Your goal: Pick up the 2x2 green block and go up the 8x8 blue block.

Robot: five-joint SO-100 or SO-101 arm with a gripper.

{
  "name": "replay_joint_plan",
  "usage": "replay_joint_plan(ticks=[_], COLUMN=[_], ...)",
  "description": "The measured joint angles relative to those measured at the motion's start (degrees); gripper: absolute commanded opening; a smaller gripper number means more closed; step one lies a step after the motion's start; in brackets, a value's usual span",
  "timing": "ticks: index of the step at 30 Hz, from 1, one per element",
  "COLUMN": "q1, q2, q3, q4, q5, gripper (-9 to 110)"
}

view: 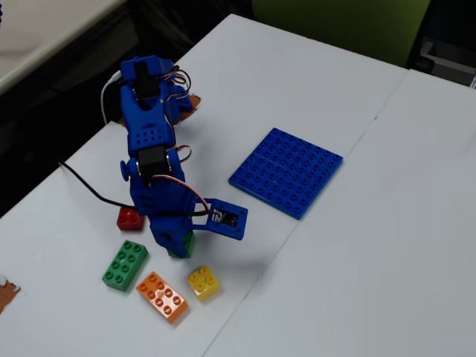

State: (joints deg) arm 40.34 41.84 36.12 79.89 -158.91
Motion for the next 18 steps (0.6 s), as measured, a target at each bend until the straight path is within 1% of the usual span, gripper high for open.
replay_joint_plan(ticks=[3,9,12,18], q1=[0.09,1.14,0.97,-2.81], q2=[3.25,14.68,23.64,39.37], q3=[0.00,0.79,8.61,24.26], q4=[4.13,17.49,19.16,19.86], q5=[1.23,4.04,9.58,25.31], gripper=[4,3,3,3])
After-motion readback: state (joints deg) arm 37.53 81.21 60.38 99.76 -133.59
